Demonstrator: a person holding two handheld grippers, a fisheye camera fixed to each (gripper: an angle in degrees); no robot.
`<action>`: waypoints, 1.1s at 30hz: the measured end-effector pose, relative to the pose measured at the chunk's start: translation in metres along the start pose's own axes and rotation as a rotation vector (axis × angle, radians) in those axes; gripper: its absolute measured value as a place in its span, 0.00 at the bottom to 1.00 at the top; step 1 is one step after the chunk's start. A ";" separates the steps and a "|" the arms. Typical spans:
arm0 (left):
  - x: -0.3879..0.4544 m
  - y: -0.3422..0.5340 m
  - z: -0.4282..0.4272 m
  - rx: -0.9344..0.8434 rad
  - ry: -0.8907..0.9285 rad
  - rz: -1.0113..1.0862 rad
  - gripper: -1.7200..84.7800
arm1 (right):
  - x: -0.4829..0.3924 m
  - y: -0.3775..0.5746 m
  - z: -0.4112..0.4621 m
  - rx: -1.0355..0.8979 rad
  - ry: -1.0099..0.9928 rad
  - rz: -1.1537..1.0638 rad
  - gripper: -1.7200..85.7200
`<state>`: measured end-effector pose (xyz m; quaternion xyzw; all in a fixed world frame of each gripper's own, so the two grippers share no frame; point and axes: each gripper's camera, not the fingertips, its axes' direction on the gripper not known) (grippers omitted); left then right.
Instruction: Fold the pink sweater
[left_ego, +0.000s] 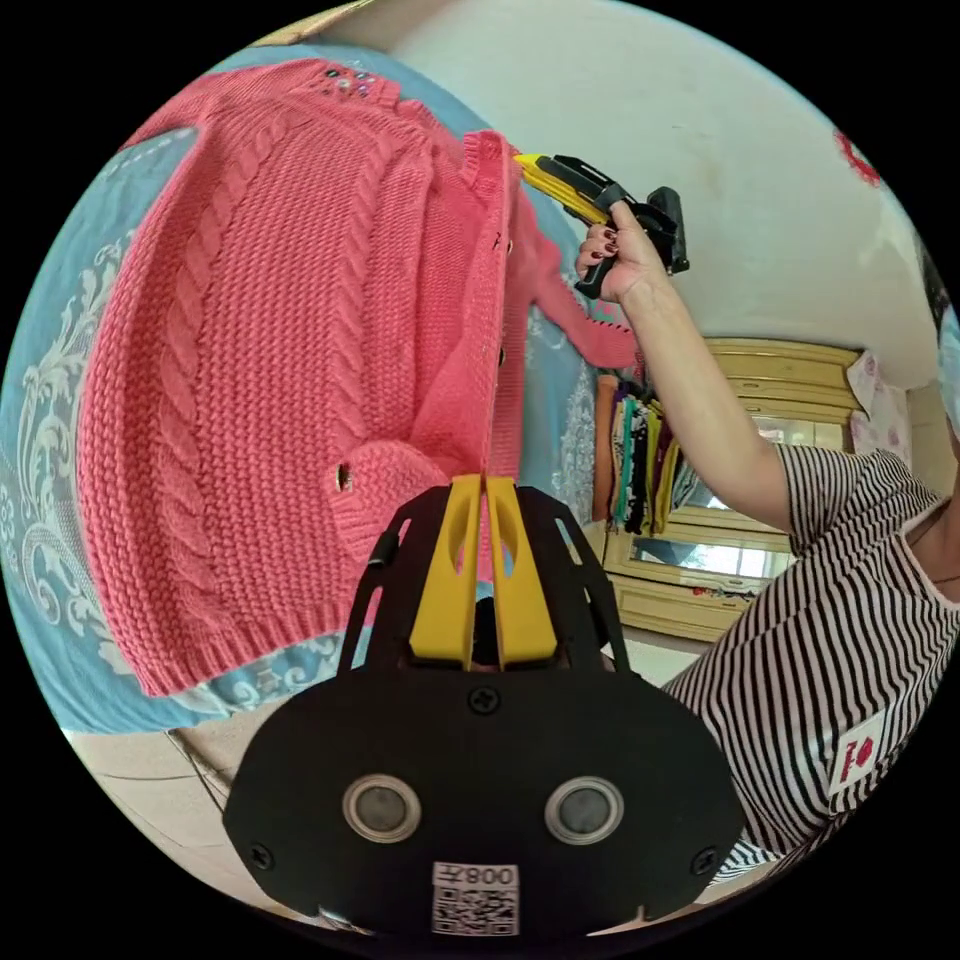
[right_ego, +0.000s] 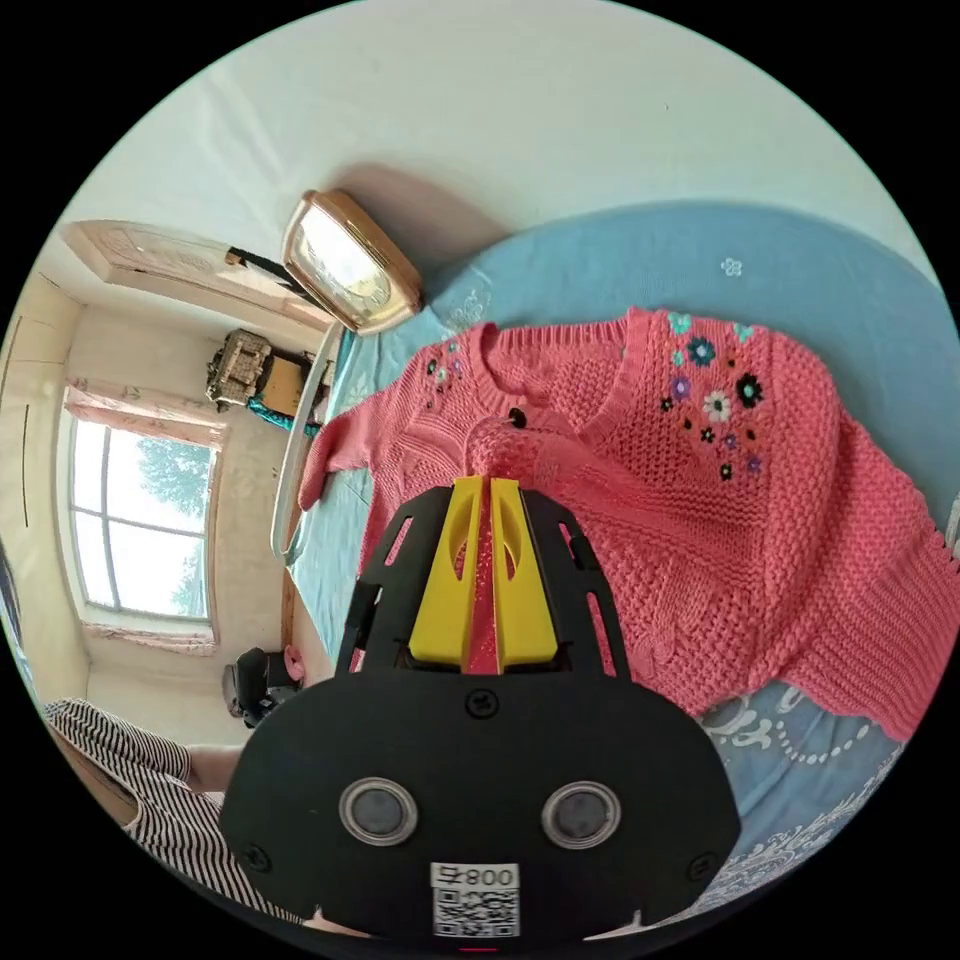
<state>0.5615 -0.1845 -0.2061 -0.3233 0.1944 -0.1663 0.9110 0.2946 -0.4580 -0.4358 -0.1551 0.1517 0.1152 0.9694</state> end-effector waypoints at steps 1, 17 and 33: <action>-0.022 -0.001 0.005 -0.024 0.024 -0.048 0.03 | 0.005 -0.005 0.022 -0.069 0.023 0.031 0.03; -0.051 0.014 -0.027 -0.012 0.060 -0.097 0.08 | -0.120 -0.025 -0.014 -0.171 0.287 -0.206 0.05; -0.060 -0.011 -0.034 -0.103 -0.246 0.074 0.07 | -0.222 -0.055 0.056 -0.337 0.732 -0.629 0.03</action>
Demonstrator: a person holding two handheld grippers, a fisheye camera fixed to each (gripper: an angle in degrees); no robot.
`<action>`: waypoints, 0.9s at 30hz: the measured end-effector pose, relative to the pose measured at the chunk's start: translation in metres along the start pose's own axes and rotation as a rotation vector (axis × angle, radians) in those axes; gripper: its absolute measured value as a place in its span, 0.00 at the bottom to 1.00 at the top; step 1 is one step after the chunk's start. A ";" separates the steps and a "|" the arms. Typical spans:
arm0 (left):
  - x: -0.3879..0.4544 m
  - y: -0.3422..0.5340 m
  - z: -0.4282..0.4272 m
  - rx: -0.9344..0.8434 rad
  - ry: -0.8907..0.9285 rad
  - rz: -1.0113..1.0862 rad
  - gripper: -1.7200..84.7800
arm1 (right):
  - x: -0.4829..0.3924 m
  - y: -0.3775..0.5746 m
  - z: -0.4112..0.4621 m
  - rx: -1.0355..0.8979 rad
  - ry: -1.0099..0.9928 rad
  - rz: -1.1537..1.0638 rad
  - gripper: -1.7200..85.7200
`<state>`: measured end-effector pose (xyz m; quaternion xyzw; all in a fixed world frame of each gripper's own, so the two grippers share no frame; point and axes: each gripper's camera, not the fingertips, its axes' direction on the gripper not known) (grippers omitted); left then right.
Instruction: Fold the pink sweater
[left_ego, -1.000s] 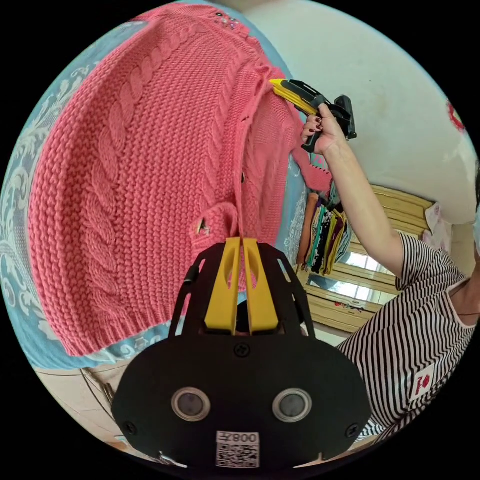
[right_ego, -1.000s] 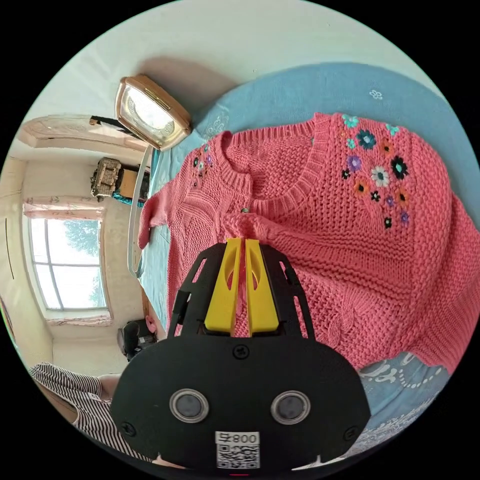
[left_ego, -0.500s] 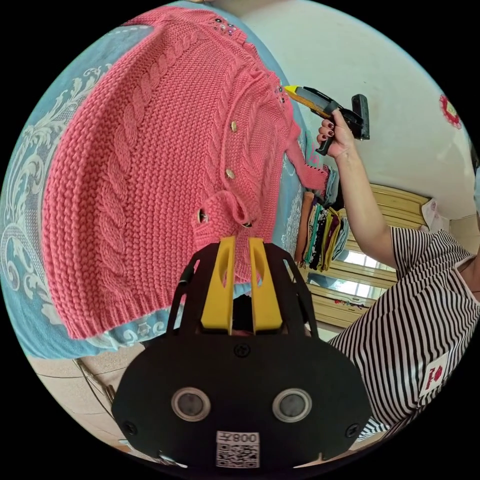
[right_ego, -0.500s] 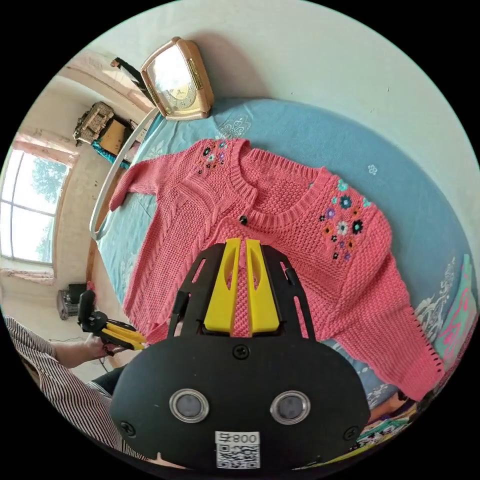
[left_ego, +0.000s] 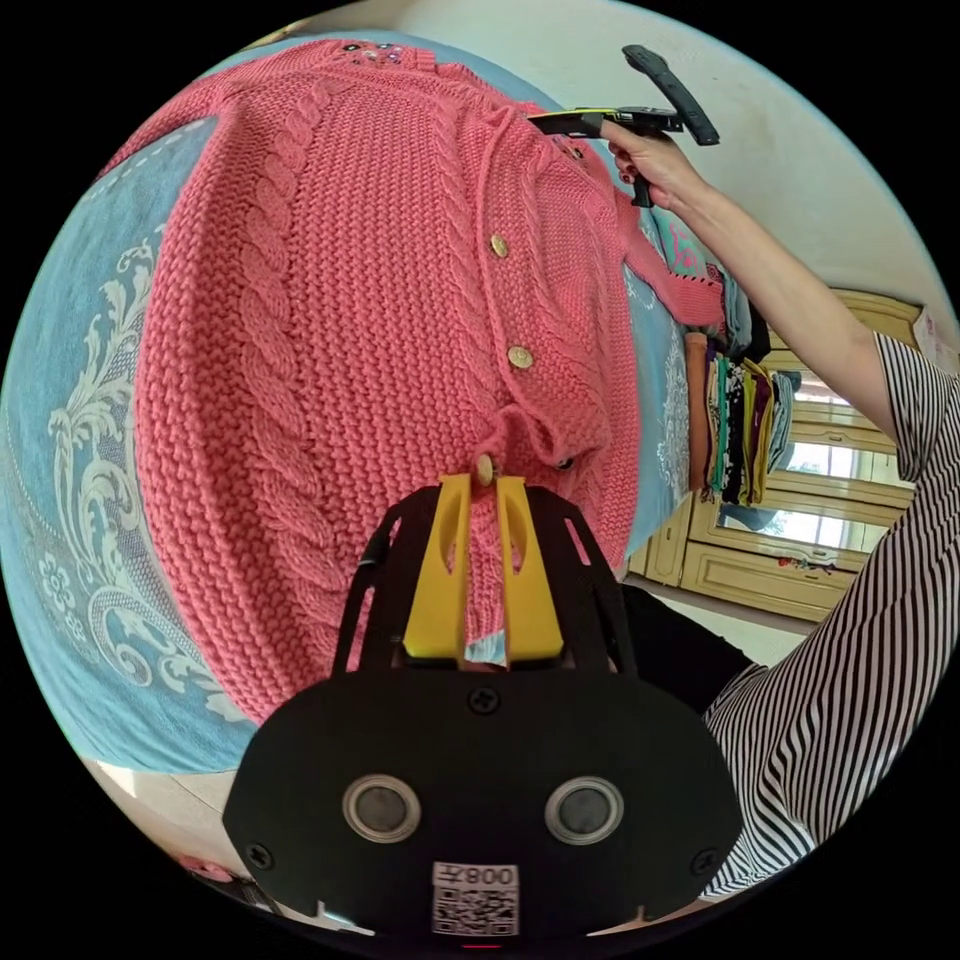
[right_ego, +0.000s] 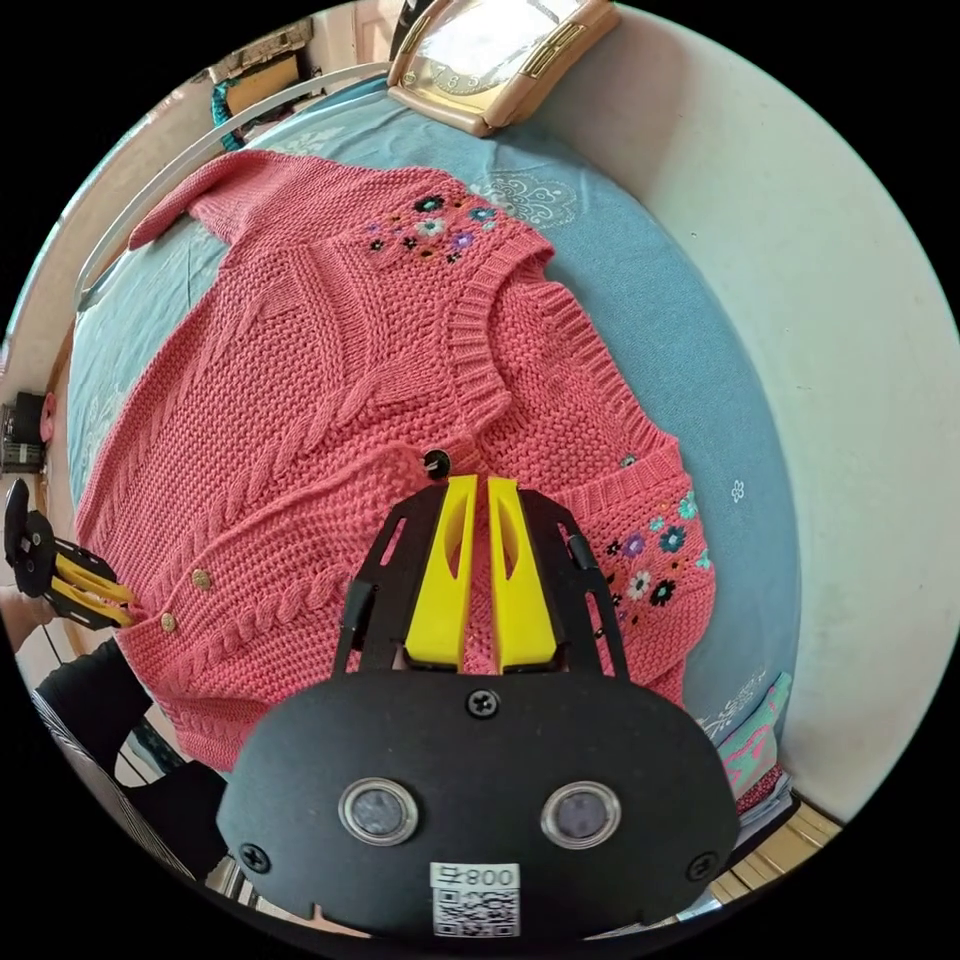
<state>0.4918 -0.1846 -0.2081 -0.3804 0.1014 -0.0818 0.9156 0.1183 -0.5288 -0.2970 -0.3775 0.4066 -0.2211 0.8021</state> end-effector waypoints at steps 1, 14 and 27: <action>-0.001 0.001 -0.003 0.001 0.007 -0.004 0.07 | -0.001 -0.001 -0.004 -0.012 0.008 0.002 0.03; -0.007 0.046 -0.035 0.031 0.157 -0.069 0.05 | 0.011 0.016 -0.062 0.145 -0.112 0.094 0.02; -0.038 0.071 -0.035 0.050 0.221 -0.168 0.05 | -0.006 0.006 -0.041 0.095 -0.125 0.073 0.08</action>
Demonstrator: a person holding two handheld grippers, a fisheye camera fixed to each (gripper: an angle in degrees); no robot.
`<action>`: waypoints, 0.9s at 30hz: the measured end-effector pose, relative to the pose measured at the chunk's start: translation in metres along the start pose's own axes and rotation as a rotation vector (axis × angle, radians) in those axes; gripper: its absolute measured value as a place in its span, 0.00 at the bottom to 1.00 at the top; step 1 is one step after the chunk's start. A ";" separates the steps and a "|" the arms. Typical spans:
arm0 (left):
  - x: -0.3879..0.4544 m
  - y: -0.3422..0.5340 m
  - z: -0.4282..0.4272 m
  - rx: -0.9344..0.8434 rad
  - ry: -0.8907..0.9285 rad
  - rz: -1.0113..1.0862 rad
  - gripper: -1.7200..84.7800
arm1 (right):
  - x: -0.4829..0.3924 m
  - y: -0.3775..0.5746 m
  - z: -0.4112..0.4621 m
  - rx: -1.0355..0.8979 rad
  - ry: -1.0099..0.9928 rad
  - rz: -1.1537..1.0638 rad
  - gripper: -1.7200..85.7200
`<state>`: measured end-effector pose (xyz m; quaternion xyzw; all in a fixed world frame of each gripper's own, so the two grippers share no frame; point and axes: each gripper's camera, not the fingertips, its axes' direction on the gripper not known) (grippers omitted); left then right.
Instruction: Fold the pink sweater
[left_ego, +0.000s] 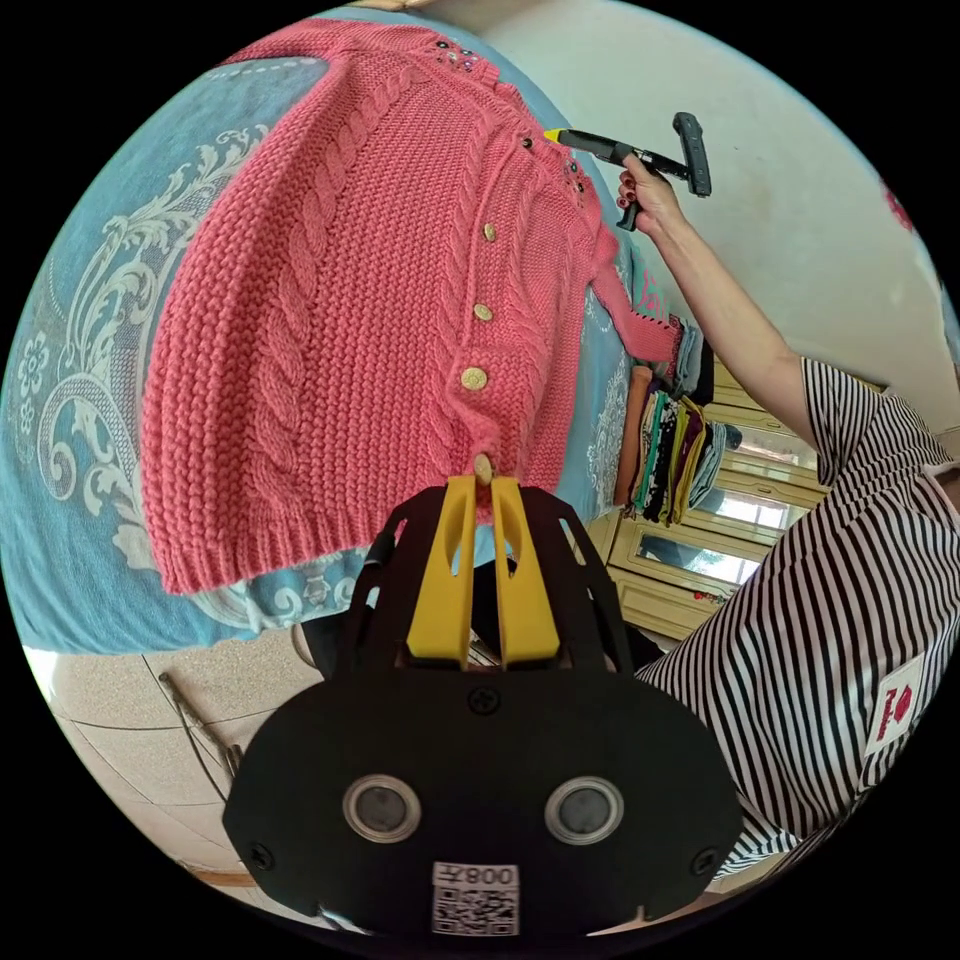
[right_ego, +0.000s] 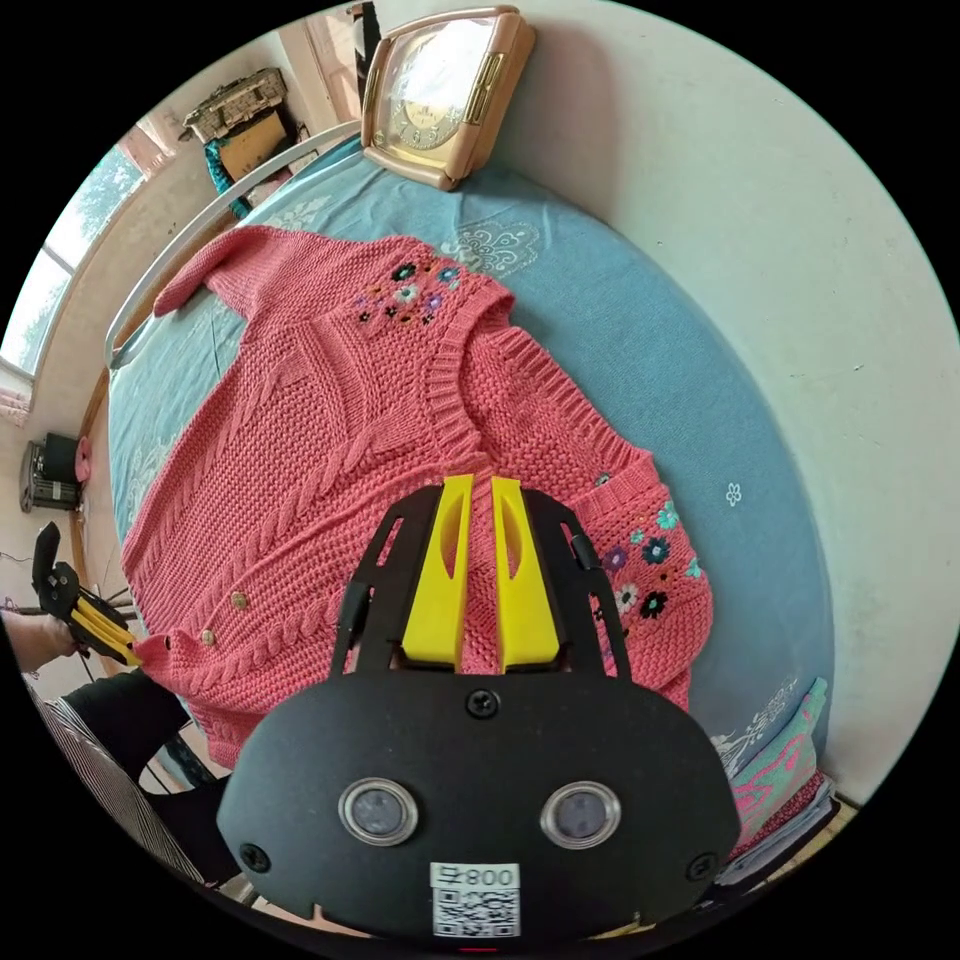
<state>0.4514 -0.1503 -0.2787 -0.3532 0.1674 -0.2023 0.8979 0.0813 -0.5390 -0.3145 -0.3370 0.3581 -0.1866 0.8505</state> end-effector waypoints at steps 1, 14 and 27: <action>-0.003 0.000 0.001 -0.004 -0.001 0.001 0.05 | -0.003 0.002 0.006 -0.004 0.018 0.008 0.10; -0.005 0.007 -0.002 -0.007 0.025 0.039 0.05 | -0.004 0.025 -0.010 0.137 0.046 0.067 0.04; -0.048 -0.006 0.010 -0.027 -0.059 -0.045 0.05 | -0.015 0.031 0.061 0.050 -0.092 0.159 0.09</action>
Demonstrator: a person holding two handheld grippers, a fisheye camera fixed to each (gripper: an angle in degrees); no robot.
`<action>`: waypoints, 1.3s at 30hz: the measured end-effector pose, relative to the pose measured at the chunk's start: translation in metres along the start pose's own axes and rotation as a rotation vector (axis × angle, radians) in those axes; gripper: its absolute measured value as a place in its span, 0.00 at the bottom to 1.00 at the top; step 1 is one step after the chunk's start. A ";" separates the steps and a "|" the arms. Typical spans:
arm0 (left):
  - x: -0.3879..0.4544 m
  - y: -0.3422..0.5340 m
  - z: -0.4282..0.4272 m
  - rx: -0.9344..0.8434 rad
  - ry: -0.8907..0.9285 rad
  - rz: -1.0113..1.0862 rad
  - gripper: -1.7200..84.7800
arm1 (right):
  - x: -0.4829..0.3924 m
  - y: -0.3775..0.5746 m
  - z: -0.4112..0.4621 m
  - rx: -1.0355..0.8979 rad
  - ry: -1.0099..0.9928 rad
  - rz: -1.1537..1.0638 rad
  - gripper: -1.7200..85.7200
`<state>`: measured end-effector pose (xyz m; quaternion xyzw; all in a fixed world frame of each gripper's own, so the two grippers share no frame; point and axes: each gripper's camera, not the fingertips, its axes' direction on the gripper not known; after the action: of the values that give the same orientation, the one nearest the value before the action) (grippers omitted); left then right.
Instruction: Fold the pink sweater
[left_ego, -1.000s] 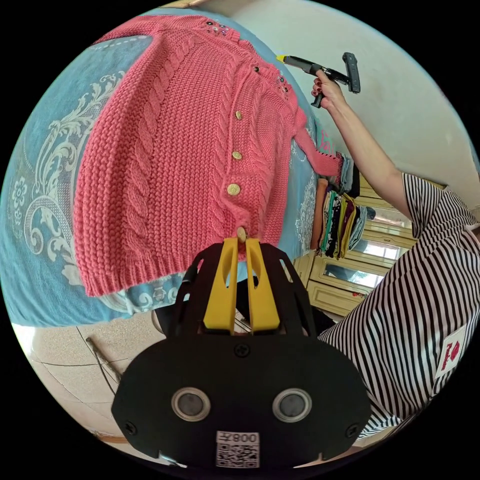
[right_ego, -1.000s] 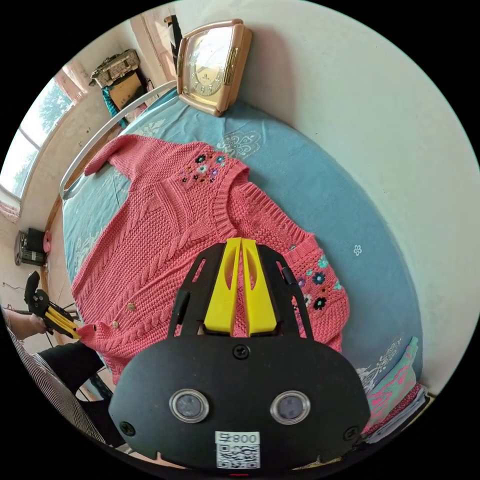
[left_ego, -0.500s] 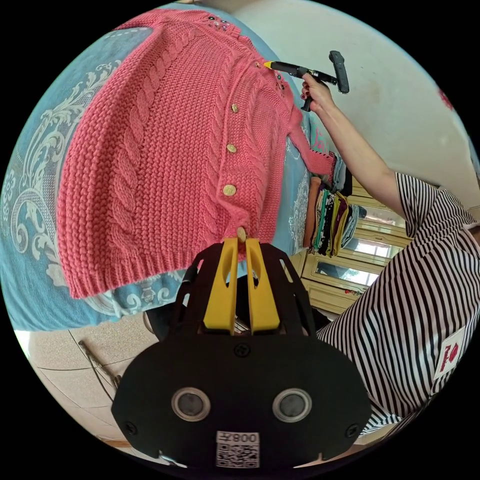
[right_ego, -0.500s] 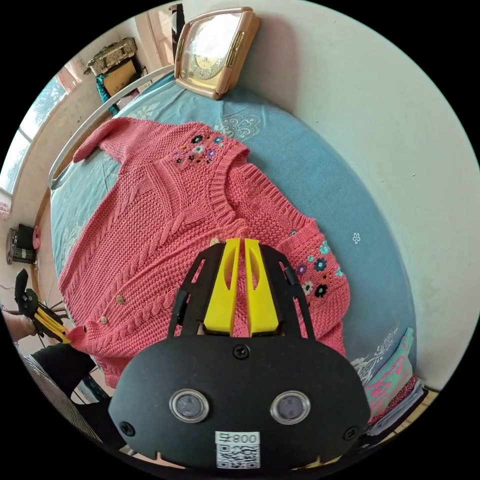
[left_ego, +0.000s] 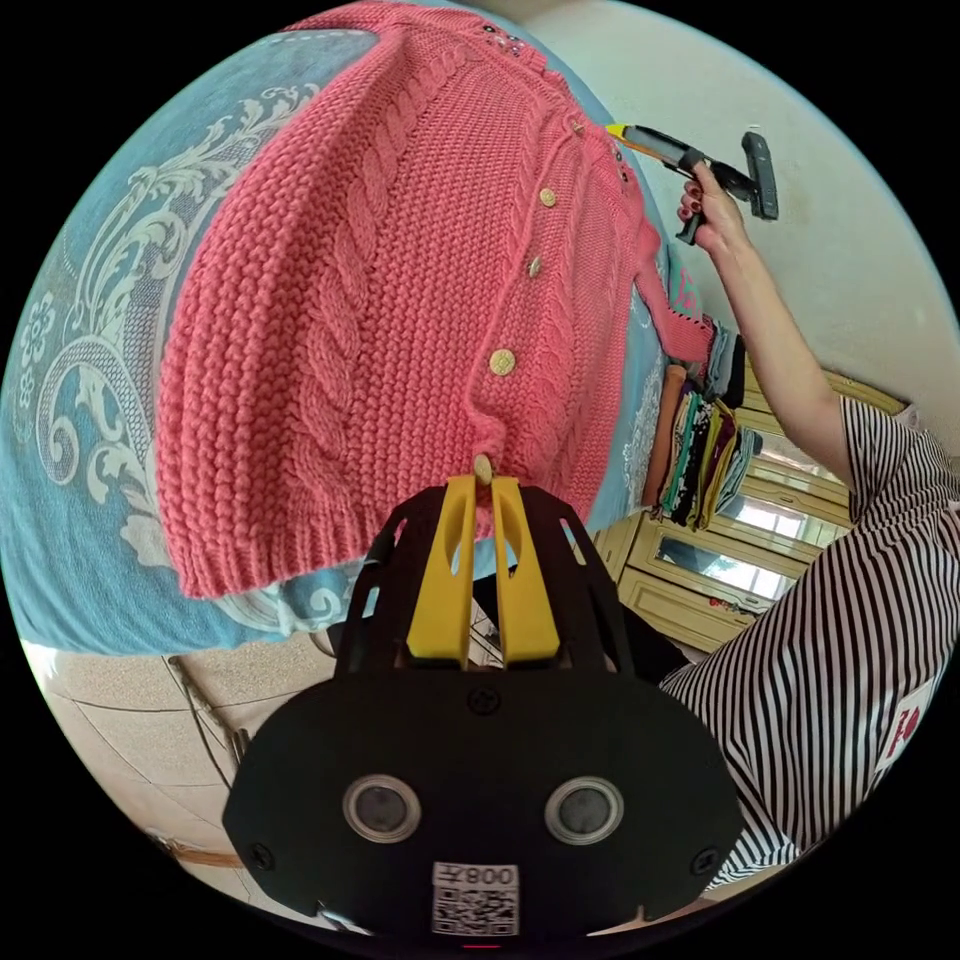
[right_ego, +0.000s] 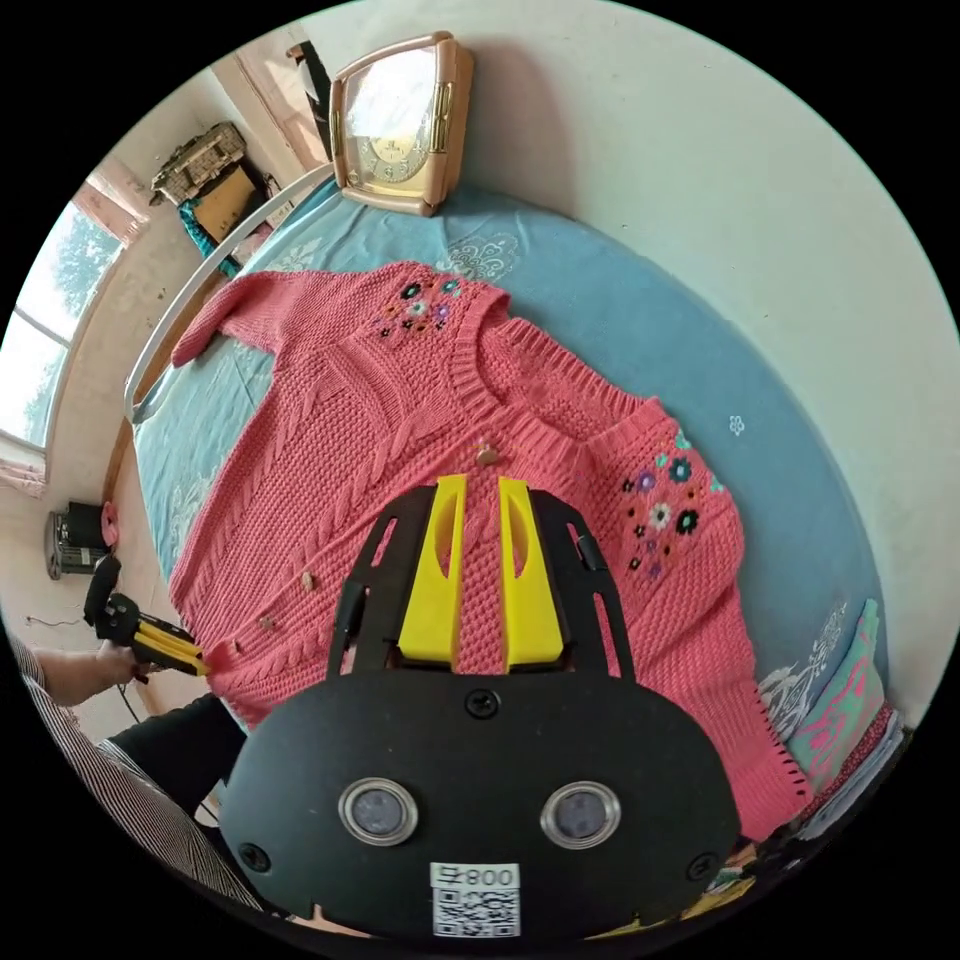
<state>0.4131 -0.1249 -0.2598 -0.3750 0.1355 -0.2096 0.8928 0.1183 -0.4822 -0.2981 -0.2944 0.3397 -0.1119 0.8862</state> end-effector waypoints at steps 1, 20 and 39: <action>0.001 -0.002 0.001 -0.005 -0.007 0.009 0.05 | -0.008 0.027 -0.001 -0.005 -0.048 -0.009 0.09; 0.014 -0.027 0.011 -0.040 -0.071 0.038 0.06 | -0.151 0.213 0.134 -0.473 -0.119 -0.298 0.05; 0.005 -0.047 0.046 -0.059 -0.017 -0.044 0.08 | -0.087 0.265 0.192 -0.474 -0.210 -0.152 0.04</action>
<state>0.4231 -0.1289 -0.1951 -0.4058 0.1261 -0.2218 0.8776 0.1813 -0.1497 -0.2955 -0.5286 0.2393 -0.0642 0.8119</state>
